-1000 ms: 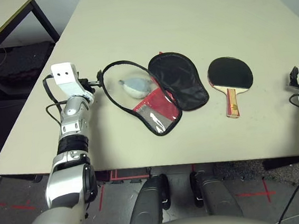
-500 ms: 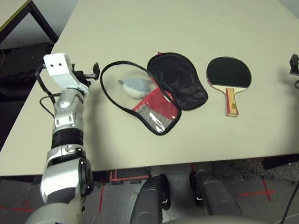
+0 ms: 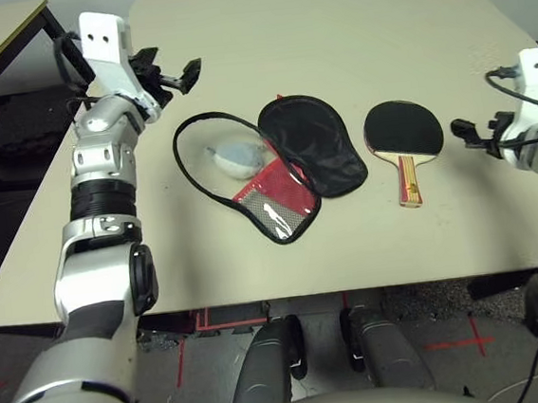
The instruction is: Store the ping-pong paddle in its case and zip it.
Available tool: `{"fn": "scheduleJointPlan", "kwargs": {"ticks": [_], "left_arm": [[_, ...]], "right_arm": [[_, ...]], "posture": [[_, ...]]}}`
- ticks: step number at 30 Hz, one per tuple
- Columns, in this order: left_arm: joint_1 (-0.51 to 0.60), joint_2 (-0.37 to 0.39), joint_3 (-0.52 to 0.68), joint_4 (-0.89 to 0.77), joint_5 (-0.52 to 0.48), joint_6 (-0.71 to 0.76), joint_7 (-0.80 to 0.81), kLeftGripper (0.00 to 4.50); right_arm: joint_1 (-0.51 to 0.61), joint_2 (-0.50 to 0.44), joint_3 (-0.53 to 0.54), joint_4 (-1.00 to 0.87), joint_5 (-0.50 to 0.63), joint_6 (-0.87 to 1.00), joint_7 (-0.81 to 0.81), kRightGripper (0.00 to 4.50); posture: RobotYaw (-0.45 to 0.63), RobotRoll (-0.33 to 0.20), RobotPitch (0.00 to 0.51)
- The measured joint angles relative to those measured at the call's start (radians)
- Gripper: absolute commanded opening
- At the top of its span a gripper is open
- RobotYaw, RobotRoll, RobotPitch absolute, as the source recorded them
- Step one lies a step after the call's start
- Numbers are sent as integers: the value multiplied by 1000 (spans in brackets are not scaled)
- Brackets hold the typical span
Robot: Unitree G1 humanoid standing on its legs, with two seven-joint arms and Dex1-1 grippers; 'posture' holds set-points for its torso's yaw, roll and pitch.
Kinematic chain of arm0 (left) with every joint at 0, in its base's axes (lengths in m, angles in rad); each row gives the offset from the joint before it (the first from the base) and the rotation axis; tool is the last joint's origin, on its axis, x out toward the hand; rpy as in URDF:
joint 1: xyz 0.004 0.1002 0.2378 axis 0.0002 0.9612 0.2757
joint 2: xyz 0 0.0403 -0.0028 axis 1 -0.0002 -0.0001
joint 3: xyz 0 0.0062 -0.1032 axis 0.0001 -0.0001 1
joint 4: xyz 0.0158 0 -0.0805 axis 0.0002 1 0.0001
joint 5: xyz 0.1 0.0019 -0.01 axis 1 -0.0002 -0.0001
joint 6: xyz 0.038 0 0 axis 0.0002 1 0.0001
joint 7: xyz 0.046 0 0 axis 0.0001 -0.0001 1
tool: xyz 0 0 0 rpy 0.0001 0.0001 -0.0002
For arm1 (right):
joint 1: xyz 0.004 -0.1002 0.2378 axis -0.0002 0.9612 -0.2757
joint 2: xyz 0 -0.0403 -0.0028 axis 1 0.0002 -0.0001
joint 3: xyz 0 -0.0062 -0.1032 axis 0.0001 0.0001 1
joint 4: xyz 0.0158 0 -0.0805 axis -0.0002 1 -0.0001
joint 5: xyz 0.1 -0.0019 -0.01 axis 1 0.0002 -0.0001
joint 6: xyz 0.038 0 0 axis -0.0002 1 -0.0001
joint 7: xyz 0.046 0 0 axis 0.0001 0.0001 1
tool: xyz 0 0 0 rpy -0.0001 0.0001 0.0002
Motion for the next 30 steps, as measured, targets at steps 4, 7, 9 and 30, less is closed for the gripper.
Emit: {"fn": "scheduleJointPlan", "kwargs": {"ticks": [4,7,9,30], "left_arm": [[25,-54,-30,-37,1,-1,-14,4500],[40,-95,-60,-62,1,2,-31,4500],[47,-118,-79,-82,1,14,-50,4500],[95,-212,-158,-195,3,75,-87,4500]], "right_arm": [[24,36,49,-55,4,24,-1,4468],[44,40,88,-70,12,26,1,4468],[60,40,109,-81,14,26,1,4468],[55,64,273,216,-87,-86,23,4468]], "posture": [[-205,0,137],[-210,0,141],[-213,0,144],[-202,0,156]]}}
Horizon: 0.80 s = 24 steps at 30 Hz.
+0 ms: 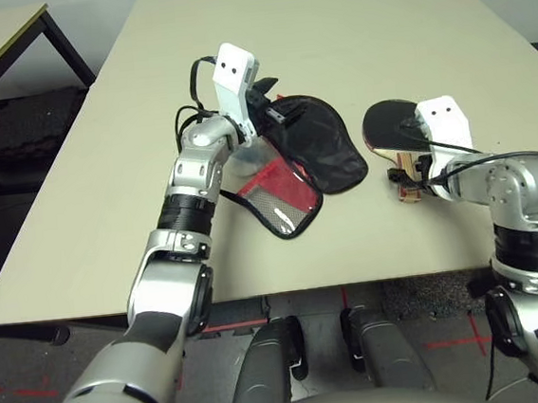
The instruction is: Store the ping-pong paddle in its case and zip it.
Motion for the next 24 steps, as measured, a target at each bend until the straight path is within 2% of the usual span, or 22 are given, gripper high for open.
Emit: {"fn": "scheduleJointPlan", "kwargs": {"ticks": [3,9,13,19,24], "left_arm": [[10,1,0,-16,0,9,5,4500],[24,5,0,-57,0,31,13,4500],[37,13,0,-79,-1,48,15,4500],[45,14,-3,-111,-3,79,6,4500],[22,36,3,-116,-8,102,0,4500]], "right_arm": [[-22,-2,17,59,-19,-55,18,3957],[-38,-2,40,104,-44,-104,42,2098],[-39,-2,42,109,-61,-111,49,1130],[-57,-2,36,152,-78,-139,49,1130],[-139,-15,36,239,-115,-217,57,1130]], "posture": [[-194,0,156],[-170,0,154],[-169,0,152],[-167,0,152],[-156,0,146]]}}
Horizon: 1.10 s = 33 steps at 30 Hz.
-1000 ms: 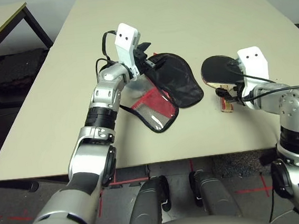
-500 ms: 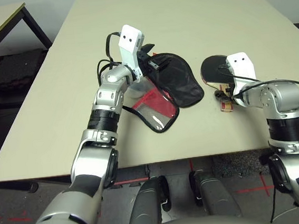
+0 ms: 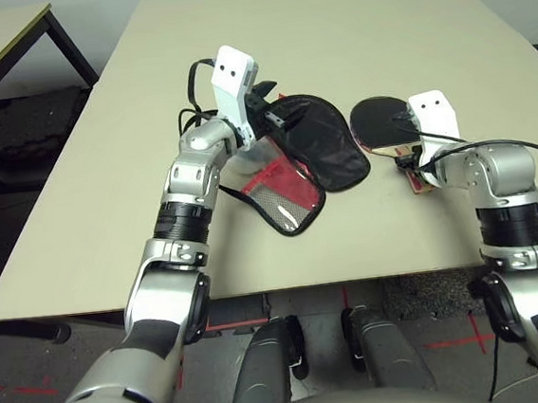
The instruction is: Store the ping-pong paddle in its case and zip it.
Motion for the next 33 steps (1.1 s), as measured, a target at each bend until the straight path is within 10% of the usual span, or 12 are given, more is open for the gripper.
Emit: {"fn": "scheduleJointPlan", "kwargs": {"ticks": [9,33], "left_arm": [[-116,119,64,3,-7,44,-3,4500],[17,314,183,-125,-25,158,61,4500]], "right_arm": [[-197,64,76,112,-7,-54,77,1130],[-173,198,195,231,-43,-118,166,1130]], "posture": [[-97,0,137],[18,0,152]]}}
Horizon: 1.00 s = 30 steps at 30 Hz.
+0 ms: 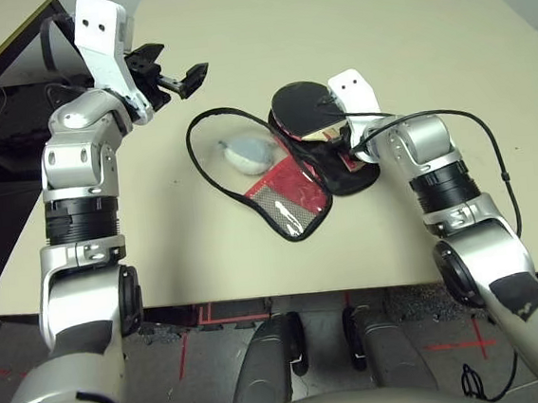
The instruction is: Store the ping-pong paddle in its case and zip it.
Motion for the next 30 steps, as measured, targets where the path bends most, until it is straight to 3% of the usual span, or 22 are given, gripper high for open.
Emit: {"fn": "scheduleJointPlan", "kwargs": {"ticks": [7,13,18,25,30], "left_arm": [[9,3,6,-11,-4,2,12,4500],[24,34,10,28,0,-5,17,4500],[89,73,36,134,4,-41,26,4500],[240,65,24,182,6,-43,1,4500],[296,11,-52,9,-22,89,-66,4500]], "right_arm": [[18,-1,0,-27,-3,19,2,1130],[26,-5,6,-66,-4,6,13,3020],[43,-71,36,-111,-10,-100,77,4464],[60,-170,23,-142,-22,-249,146,4464],[75,-221,-33,-142,-23,-270,150,4464]], "posture": [[4,0,157],[-10,0,160],[-15,0,164],[-35,0,171],[-47,0,178]]}}
